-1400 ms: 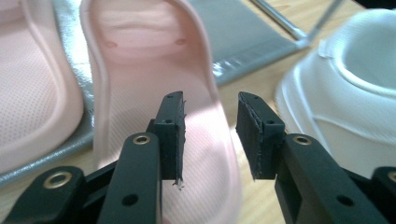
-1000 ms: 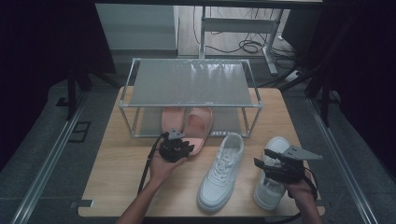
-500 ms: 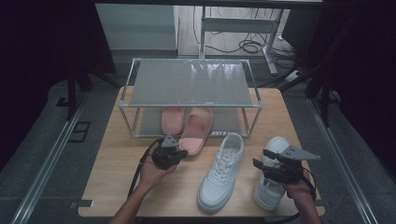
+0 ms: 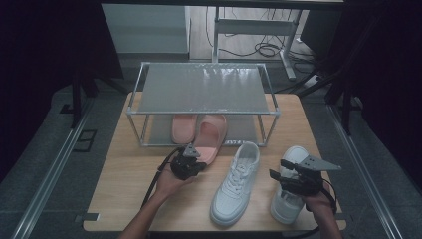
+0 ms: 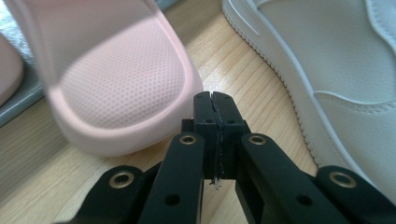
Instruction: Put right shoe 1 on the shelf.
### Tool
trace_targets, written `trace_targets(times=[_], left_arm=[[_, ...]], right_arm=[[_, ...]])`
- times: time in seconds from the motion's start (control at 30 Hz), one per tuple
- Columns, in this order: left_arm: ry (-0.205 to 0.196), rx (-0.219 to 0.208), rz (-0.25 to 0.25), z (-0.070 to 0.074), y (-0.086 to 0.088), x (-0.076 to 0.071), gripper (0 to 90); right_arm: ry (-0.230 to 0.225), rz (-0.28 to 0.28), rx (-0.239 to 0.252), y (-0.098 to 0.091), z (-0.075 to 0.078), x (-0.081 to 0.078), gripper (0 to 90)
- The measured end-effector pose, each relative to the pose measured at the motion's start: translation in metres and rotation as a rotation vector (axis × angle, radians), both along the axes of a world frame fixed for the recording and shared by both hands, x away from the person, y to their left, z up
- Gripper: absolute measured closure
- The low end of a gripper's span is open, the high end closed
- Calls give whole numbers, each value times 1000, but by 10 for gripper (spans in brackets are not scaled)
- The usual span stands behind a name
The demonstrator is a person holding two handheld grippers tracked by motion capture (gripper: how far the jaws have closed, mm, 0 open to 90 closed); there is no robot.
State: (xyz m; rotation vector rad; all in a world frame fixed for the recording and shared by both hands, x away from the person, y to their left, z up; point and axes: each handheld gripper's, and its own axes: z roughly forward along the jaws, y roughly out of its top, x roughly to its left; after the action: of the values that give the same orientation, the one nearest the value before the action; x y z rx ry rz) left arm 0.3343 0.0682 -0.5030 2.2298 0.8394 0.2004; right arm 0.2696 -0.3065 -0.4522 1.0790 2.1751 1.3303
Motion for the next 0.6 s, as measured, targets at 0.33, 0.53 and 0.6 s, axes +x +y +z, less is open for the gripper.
trace_targets(times=[0.33,0.53,0.6], left_arm=[[6,18,-19,0,2,-1,899],[28,11,-12,-6,-1,3,900],[39,0,-13,-8,-2,5,900]], right_arm=[[0,-1,4,0,0,0,395],[2,1,-1,1,0,0,396],[2,0,-1,0,-1,0,395]])
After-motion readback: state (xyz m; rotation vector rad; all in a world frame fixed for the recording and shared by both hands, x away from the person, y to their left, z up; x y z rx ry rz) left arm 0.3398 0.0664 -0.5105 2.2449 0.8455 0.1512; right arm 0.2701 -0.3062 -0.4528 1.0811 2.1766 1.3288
